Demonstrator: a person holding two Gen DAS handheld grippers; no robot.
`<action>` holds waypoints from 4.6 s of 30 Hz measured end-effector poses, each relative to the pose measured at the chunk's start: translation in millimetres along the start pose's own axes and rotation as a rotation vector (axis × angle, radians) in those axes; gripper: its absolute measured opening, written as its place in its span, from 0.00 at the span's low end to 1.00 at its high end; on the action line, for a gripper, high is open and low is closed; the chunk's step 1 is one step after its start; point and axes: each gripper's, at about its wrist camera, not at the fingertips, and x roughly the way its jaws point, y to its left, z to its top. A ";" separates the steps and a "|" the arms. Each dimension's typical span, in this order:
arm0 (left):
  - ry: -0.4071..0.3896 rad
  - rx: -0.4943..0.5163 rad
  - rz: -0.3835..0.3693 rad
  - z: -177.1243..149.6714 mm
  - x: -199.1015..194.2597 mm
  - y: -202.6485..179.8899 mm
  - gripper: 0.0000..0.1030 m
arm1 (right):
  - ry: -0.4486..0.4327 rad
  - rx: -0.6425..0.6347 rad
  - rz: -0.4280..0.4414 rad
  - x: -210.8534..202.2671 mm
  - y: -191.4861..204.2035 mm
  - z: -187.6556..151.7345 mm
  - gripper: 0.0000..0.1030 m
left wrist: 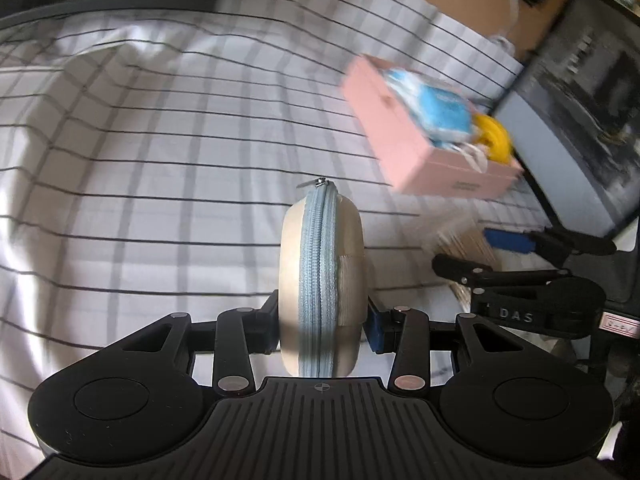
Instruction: Organize soft objects
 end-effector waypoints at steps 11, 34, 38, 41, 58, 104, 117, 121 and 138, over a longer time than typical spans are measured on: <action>-0.011 0.143 -0.200 25.6 1.3 -97.8 0.43 | -0.081 0.012 -0.130 -56.7 -76.6 -46.4 0.69; -0.139 -0.002 -0.228 162.8 104.4 -117.7 0.50 | -0.162 0.136 -0.107 -54.1 -126.4 -46.2 0.69; -0.146 -0.016 -0.237 159.0 90.3 -108.6 0.50 | -0.240 0.232 -0.057 -53.4 -135.5 15.2 0.69; -0.145 -0.028 -0.233 149.0 82.7 -102.5 0.50 | -0.285 0.321 0.000 -40.9 -146.9 70.0 0.69; 0.004 0.094 -0.222 61.4 73.2 -96.5 0.50 | -0.068 0.525 0.039 115.4 -145.8 138.6 0.71; 0.024 0.080 -0.059 2.1 83.3 -77.3 0.52 | 0.052 0.209 -0.193 23.5 -77.4 -38.1 0.84; -0.227 0.132 0.318 -28.2 125.8 -166.9 0.86 | -0.064 0.197 -0.077 43.5 -121.1 -54.2 1.00; -0.285 0.107 0.351 -34.4 129.7 -169.4 0.86 | -0.103 0.196 -0.079 47.1 -125.2 -53.4 1.00; -0.309 0.115 0.357 -34.3 130.9 -168.0 0.88 | -0.151 0.200 -0.085 50.5 -128.6 -55.3 1.00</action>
